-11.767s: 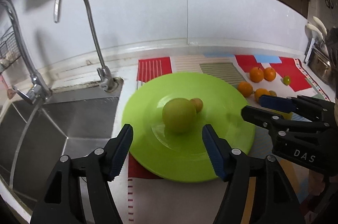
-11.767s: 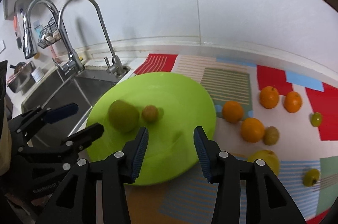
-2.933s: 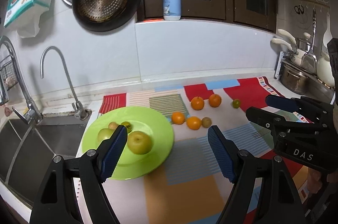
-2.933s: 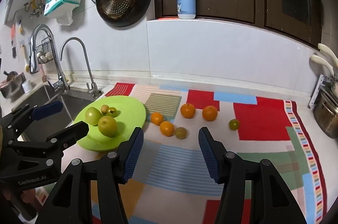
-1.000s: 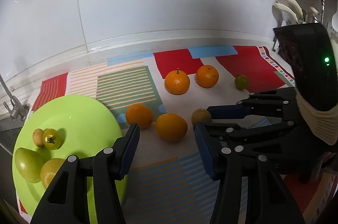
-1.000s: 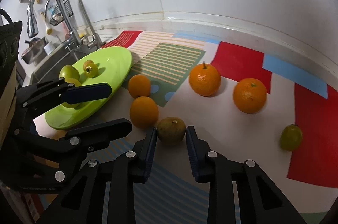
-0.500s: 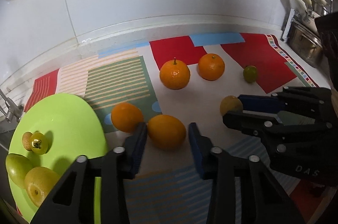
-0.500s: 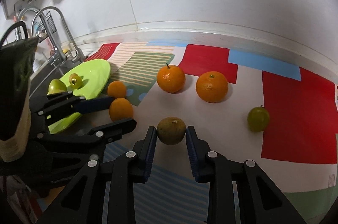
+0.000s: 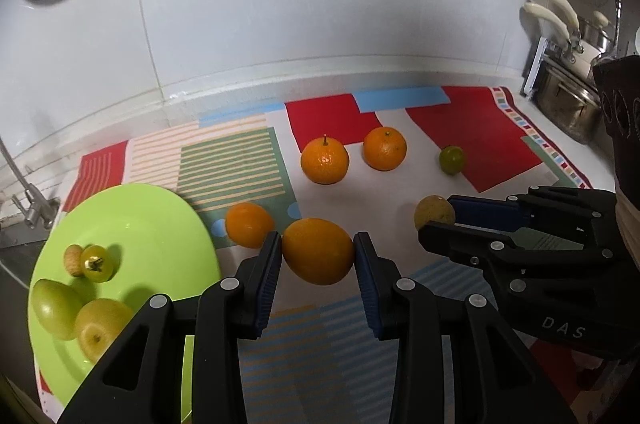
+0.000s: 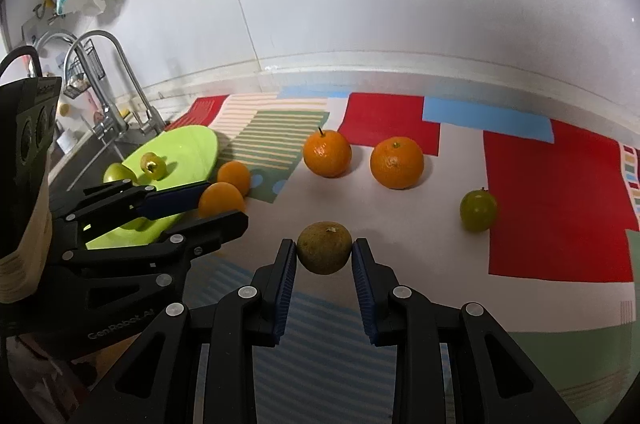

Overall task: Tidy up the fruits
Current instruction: 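Grasp the small brown fruit with the right tool while the left tool grasps an orange, then carry the brown fruit in the right tool while the left tool carries the orange over the plate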

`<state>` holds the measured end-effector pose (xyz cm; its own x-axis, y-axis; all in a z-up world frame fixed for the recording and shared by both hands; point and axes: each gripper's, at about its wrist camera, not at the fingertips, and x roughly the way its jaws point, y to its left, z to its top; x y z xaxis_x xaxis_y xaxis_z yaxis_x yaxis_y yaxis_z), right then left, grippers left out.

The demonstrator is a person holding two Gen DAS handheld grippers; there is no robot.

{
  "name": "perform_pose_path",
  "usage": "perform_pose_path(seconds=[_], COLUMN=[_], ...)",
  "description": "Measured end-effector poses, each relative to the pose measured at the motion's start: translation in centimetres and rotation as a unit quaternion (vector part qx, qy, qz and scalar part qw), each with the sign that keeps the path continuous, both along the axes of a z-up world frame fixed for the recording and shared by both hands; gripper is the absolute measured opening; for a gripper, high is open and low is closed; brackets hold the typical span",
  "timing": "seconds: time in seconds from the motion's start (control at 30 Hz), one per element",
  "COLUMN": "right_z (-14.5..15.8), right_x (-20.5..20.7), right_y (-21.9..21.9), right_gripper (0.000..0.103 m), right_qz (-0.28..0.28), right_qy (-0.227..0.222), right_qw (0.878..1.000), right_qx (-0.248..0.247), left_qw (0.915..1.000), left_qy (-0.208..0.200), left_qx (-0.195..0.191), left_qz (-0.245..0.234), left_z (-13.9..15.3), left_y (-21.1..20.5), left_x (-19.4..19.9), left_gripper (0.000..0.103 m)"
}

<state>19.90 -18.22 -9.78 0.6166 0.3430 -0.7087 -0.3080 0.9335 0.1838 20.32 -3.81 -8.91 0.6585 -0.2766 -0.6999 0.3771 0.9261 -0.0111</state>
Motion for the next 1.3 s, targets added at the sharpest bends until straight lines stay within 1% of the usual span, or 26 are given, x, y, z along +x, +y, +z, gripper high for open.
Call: perform_pose_path(seconds=[0.47, 0.8, 1.0, 1.3], right_z=[3.8, 5.8, 6.4, 6.3], right_x=[-4.1, -6.7, -7.6, -8.3], right_y=[2.0, 5.3, 7.8, 12.2], right_gripper=[0.03, 0.03, 0.03, 0.03], right_qz=[-0.003, 0.021, 0.034, 0.055], right_qy=[-0.041, -0.066, -0.075, -0.072], right_qw=[0.999, 0.997, 0.996, 0.995], right_qx=[0.011, 0.015, 0.019, 0.028], left_qw=[0.9985, 0.9955, 0.9939, 0.9926], left_qy=[-0.041, -0.062, -0.07, -0.072], left_qx=[-0.008, -0.016, -0.009, -0.004], left_qz=[0.036, 0.07, 0.085, 0.098], left_z=[3.4, 5.3, 6.0, 6.3], left_y=[3.2, 6.9, 9.4, 13.8], left_x=[-4.8, -8.2, -9.8, -10.8], left_gripper=[0.037, 0.037, 0.037, 0.037])
